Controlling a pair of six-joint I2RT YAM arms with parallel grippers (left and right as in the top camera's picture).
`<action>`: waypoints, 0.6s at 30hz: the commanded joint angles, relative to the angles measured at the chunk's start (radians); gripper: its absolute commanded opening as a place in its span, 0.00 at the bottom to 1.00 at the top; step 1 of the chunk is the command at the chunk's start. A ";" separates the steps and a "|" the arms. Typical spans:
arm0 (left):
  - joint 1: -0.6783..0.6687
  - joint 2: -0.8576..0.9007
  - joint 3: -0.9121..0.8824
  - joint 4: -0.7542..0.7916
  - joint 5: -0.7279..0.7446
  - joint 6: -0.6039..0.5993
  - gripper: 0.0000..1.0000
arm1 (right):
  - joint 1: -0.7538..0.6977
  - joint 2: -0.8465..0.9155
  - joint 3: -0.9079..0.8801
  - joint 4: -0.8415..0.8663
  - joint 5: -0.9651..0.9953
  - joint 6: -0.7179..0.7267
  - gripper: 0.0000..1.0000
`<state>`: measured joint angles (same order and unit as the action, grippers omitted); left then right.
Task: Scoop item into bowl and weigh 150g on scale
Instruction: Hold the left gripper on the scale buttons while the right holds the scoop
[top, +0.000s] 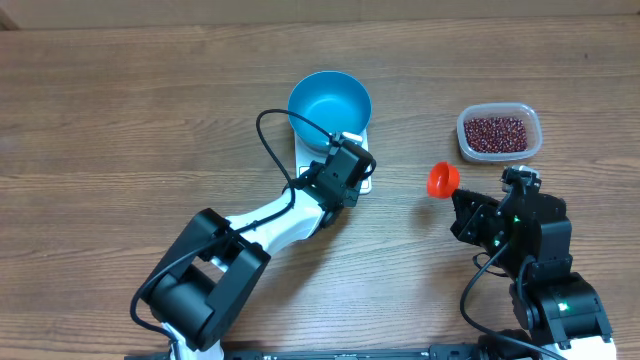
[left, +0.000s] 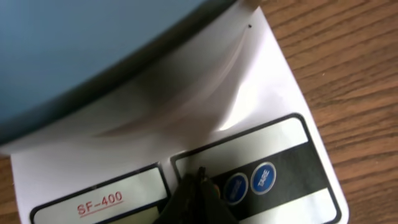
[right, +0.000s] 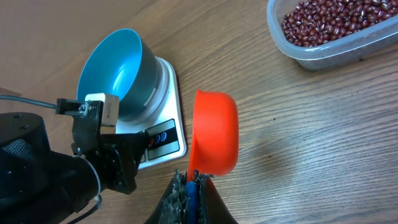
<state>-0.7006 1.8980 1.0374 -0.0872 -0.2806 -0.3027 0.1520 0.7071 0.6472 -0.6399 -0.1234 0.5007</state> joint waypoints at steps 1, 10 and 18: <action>-0.013 0.026 -0.014 0.010 0.011 0.023 0.04 | 0.003 -0.003 0.029 0.009 0.010 -0.004 0.04; -0.013 0.026 -0.014 0.011 0.011 0.023 0.04 | 0.003 -0.003 0.029 0.010 0.010 -0.005 0.04; -0.013 0.028 -0.015 0.005 0.011 0.022 0.04 | 0.003 -0.003 0.029 0.009 0.010 -0.005 0.04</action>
<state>-0.7071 1.9007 1.0370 -0.0753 -0.2775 -0.2890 0.1520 0.7071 0.6468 -0.6403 -0.1230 0.5007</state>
